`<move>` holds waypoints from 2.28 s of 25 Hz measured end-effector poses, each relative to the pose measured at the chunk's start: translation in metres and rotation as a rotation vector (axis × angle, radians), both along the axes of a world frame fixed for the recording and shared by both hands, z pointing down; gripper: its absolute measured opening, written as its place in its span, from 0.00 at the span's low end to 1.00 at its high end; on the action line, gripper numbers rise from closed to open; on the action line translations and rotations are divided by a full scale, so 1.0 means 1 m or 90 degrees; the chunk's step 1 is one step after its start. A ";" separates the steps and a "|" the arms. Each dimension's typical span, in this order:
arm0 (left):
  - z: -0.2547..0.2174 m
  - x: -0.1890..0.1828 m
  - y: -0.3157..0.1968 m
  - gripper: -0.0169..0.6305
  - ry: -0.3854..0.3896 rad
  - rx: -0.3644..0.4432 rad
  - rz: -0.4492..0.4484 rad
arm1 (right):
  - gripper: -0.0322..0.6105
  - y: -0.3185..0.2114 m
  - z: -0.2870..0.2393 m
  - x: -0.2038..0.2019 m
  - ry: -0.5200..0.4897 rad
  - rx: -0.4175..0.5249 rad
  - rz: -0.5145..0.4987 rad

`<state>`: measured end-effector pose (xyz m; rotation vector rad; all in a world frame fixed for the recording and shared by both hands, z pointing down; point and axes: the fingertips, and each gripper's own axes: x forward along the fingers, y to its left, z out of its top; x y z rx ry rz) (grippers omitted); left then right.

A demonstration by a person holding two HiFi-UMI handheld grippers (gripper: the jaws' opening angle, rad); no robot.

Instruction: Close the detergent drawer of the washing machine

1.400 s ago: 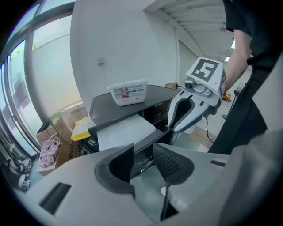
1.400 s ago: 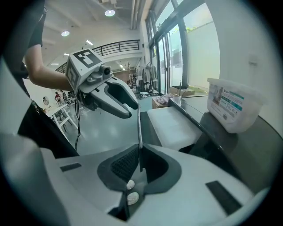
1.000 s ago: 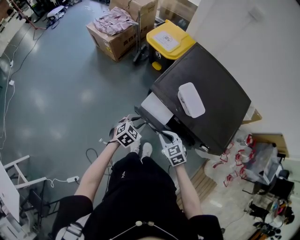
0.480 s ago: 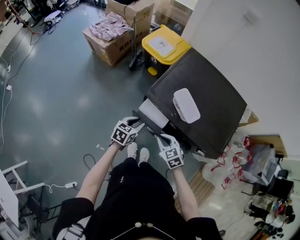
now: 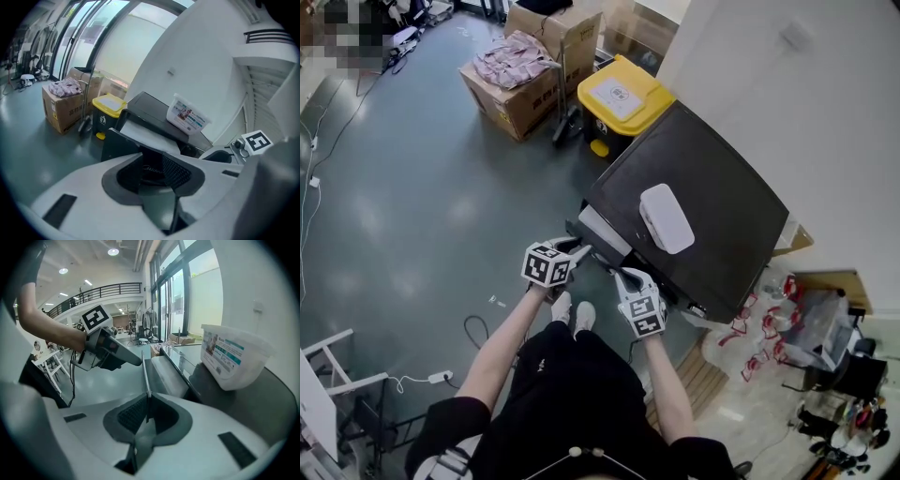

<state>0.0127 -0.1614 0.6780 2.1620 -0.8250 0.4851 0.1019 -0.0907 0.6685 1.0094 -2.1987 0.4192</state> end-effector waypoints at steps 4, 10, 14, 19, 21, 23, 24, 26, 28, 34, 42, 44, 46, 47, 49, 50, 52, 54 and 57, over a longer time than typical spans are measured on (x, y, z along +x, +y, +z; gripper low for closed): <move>0.003 0.004 -0.003 0.23 0.032 -0.024 -0.015 | 0.10 -0.003 0.002 0.005 0.004 0.000 0.012; 0.003 0.010 -0.011 0.22 0.041 -0.031 -0.002 | 0.10 -0.011 0.002 0.009 0.012 0.004 0.025; 0.004 0.013 -0.016 0.22 0.037 -0.028 0.011 | 0.10 -0.014 0.005 0.012 0.019 0.005 0.025; 0.003 0.016 -0.020 0.22 0.043 -0.028 0.013 | 0.10 -0.020 0.003 0.016 0.033 0.016 0.030; 0.003 0.017 -0.023 0.22 0.046 -0.029 0.011 | 0.10 -0.023 0.001 0.017 0.034 0.015 0.037; 0.003 0.019 -0.025 0.22 0.044 -0.028 0.013 | 0.11 -0.024 0.001 0.019 0.040 0.014 0.040; 0.003 0.021 -0.025 0.22 0.044 -0.028 0.015 | 0.11 -0.024 0.002 0.021 0.043 0.015 0.039; 0.004 0.023 -0.024 0.22 0.045 -0.028 0.021 | 0.11 -0.024 0.003 0.023 0.050 0.018 0.037; 0.004 0.023 -0.025 0.22 0.047 -0.029 0.024 | 0.11 -0.024 0.003 0.024 0.058 0.019 0.042; 0.003 0.022 -0.029 0.22 0.049 -0.026 0.026 | 0.11 -0.027 0.002 0.023 0.064 0.027 0.060; 0.005 0.025 -0.037 0.22 0.055 -0.025 0.020 | 0.11 -0.036 0.003 0.024 0.069 0.031 0.076; 0.004 0.027 -0.040 0.22 0.056 -0.025 0.021 | 0.11 -0.038 0.002 0.027 0.074 0.032 0.083; 0.003 0.030 -0.041 0.22 0.056 -0.025 0.022 | 0.11 -0.040 0.000 0.030 0.077 0.032 0.094; 0.003 0.031 -0.042 0.22 0.057 -0.025 0.022 | 0.11 -0.041 0.000 0.031 0.077 0.033 0.102; 0.004 0.032 -0.044 0.22 0.058 -0.026 0.021 | 0.11 -0.043 0.001 0.033 0.080 0.037 0.118; 0.004 0.032 -0.045 0.22 0.059 -0.026 0.022 | 0.11 -0.043 0.000 0.033 0.083 0.040 0.125; 0.004 0.033 -0.045 0.22 0.060 -0.027 0.025 | 0.11 -0.043 -0.001 0.034 0.091 0.046 0.134; 0.003 0.033 -0.044 0.22 0.062 -0.027 0.027 | 0.11 -0.042 -0.002 0.034 0.104 0.051 0.137; 0.003 0.034 -0.044 0.22 0.064 -0.026 0.025 | 0.11 -0.042 -0.001 0.034 0.117 0.059 0.143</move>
